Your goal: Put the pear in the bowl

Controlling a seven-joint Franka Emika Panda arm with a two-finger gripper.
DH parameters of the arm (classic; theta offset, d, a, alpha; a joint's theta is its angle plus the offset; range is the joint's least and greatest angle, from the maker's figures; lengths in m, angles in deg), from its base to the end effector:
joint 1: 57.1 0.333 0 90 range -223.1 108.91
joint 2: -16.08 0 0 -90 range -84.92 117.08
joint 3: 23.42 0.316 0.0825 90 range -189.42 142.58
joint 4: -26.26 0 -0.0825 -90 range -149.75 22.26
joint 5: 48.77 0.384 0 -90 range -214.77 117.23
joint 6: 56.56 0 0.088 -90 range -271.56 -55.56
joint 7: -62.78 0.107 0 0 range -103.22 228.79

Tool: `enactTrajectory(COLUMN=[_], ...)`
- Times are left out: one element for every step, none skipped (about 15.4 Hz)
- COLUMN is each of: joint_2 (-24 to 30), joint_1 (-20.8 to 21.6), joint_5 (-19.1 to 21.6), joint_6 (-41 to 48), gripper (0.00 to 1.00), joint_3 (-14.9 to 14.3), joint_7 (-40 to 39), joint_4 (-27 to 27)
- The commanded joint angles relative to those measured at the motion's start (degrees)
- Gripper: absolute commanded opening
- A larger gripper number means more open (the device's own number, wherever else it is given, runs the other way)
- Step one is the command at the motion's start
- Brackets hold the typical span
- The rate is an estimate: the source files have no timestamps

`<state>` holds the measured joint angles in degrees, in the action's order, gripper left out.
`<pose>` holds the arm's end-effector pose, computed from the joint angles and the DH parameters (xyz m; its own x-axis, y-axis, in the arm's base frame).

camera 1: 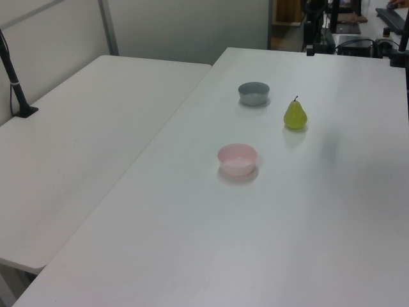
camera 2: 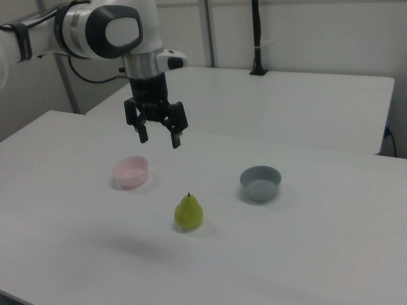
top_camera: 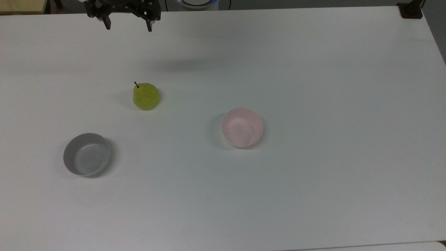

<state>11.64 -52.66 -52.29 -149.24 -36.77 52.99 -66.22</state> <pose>0.5700 -0.0911 0.5656 0.9963 0.0176 -0.0843 0.0232 -0.9976 0.0654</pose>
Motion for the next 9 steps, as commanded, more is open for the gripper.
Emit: enactTrajectory(joint_2=[0.9,0.8,0.8,0.6,0.2,0.1,0.1,0.0,-0.1], joint_1=[0.4,0.5,0.5,0.6,0.7,0.6,0.7,0.7,0.6], joint_5=[4.1,4.7,4.8,4.7,4.6,4.5,4.1,4.1,4.0], joint_6=[0.8,0.8,0.8,0.8,1.0,1.1,0.9,0.9,0.8], gripper=[1.0,1.0,1.0,1.0,1.0,1.0,1.0,1.0,1.0], joint_3=[-1.1,-1.4,-1.5,-1.5,-1.6,-1.6,-1.6,-1.6,-1.6], joint_7=[-0.6,-0.7,-0.7,-0.6,-0.7,-0.7,-0.8,-0.8,-0.8], joint_4=[-0.2,-0.1,0.0,0.2,1.0,1.2,1.2,1.2,1.2])
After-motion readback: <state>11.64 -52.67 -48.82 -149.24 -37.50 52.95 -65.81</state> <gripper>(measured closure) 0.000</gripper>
